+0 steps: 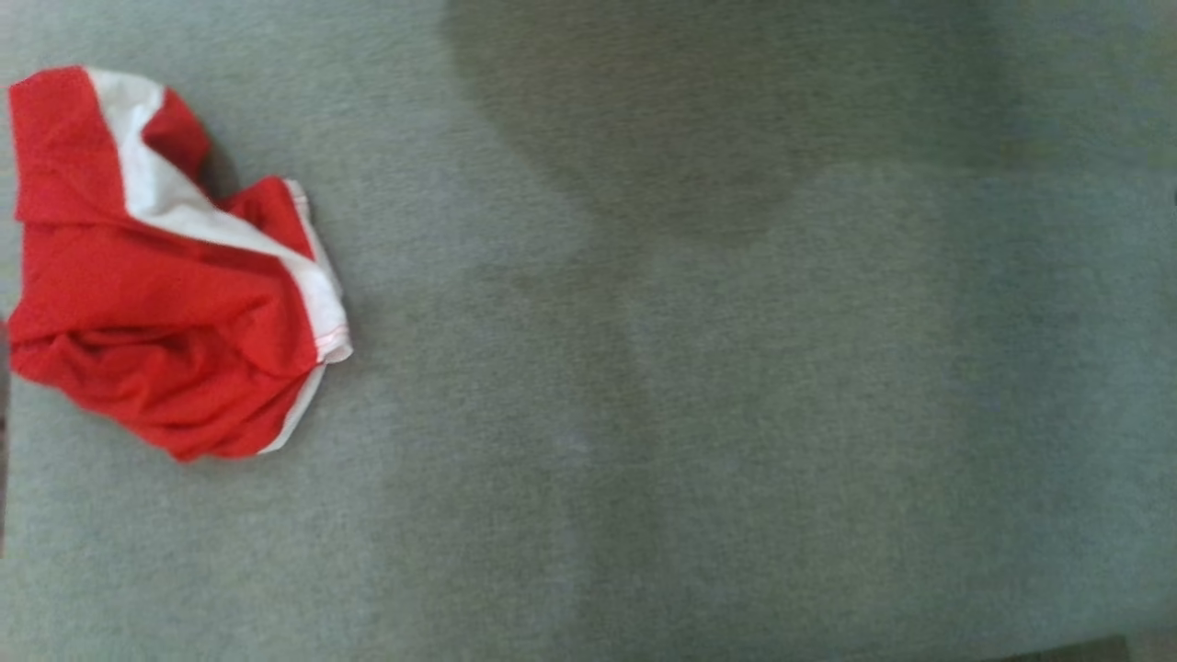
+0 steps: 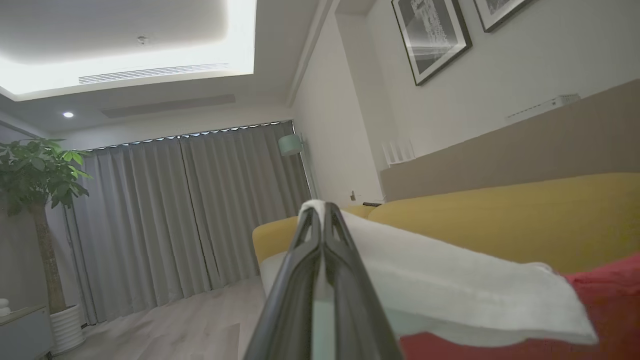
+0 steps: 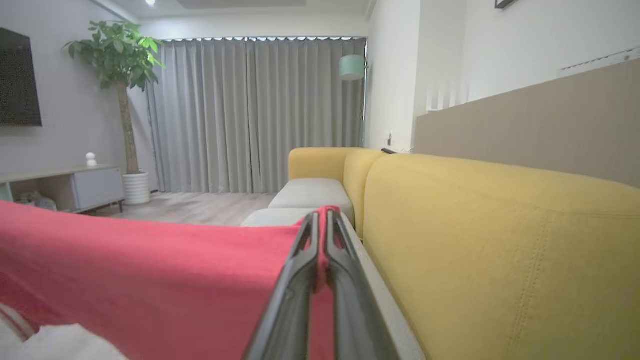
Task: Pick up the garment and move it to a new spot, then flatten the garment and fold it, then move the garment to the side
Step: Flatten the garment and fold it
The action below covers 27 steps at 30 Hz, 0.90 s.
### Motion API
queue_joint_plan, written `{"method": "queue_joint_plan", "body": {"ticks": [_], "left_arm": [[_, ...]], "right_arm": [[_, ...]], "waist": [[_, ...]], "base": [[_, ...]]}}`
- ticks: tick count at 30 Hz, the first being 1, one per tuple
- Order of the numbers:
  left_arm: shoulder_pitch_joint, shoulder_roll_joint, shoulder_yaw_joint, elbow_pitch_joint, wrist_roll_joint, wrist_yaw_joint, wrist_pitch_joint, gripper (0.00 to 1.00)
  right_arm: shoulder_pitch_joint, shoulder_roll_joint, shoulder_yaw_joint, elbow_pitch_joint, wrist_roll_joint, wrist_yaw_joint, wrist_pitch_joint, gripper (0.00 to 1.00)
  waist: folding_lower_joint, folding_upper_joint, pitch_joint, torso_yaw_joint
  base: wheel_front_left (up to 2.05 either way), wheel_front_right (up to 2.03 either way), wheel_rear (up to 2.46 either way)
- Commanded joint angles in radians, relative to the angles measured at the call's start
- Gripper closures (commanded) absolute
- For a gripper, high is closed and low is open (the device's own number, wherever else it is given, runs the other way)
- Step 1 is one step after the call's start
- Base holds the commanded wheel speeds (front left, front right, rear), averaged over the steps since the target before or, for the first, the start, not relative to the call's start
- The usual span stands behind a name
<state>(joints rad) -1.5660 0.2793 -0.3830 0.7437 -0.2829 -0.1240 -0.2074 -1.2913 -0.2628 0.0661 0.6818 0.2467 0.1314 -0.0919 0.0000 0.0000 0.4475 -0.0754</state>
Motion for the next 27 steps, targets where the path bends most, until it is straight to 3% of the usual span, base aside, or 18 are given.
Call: {"method": "queue_joint_plan", "body": {"ticks": [1,7,12,15,21,27], "left_arm": [[-0.033,0.033,-0.003,-0.015,-0.002,-0.002,-0.007,1.0],[0.126,0.02,-0.152,0.051,-0.046,-0.006,-0.029,1.0],[0.305,0.056,-0.317,0.037,-0.104,-0.006,-0.013,1.0],[0.409,0.084,-0.419,-0.006,-0.186,-0.007,0.061,1.0],[0.539,0.227,-0.649,-0.221,-0.426,-0.007,0.318,1.0],[0.607,0.369,-0.742,-0.445,-0.586,-0.007,0.447,1.0]], "right_arm": [[-0.018,0.002,0.013,-0.009,0.007,-0.001,-0.011,1.0],[0.096,-0.039,0.119,0.16,0.047,-0.001,-0.002,1.0],[0.215,-0.094,0.24,0.235,0.123,-0.001,0.075,1.0],[0.29,-0.142,0.313,0.244,0.189,-0.001,0.14,1.0],[0.416,-0.247,0.447,0.184,0.328,-0.001,0.261,1.0],[0.516,-0.351,0.55,0.096,0.431,-0.001,0.362,1.0]], "waist": [[0.0,0.0,-0.003,0.012],[0.0,0.0,-0.021,0.043],[0.0,0.0,-0.065,0.06],[0.0,0.0,-0.099,0.072],[0.0,0.0,-0.171,0.083],[0.0,0.0,-0.245,0.088]], "base": [[0.0,0.0,0.0],[0.0,0.0,0.0],[0.0,0.0,0.0],[0.0,0.0,0.0],[0.0,0.0,0.0],[0.0,0.0,0.0]]}}
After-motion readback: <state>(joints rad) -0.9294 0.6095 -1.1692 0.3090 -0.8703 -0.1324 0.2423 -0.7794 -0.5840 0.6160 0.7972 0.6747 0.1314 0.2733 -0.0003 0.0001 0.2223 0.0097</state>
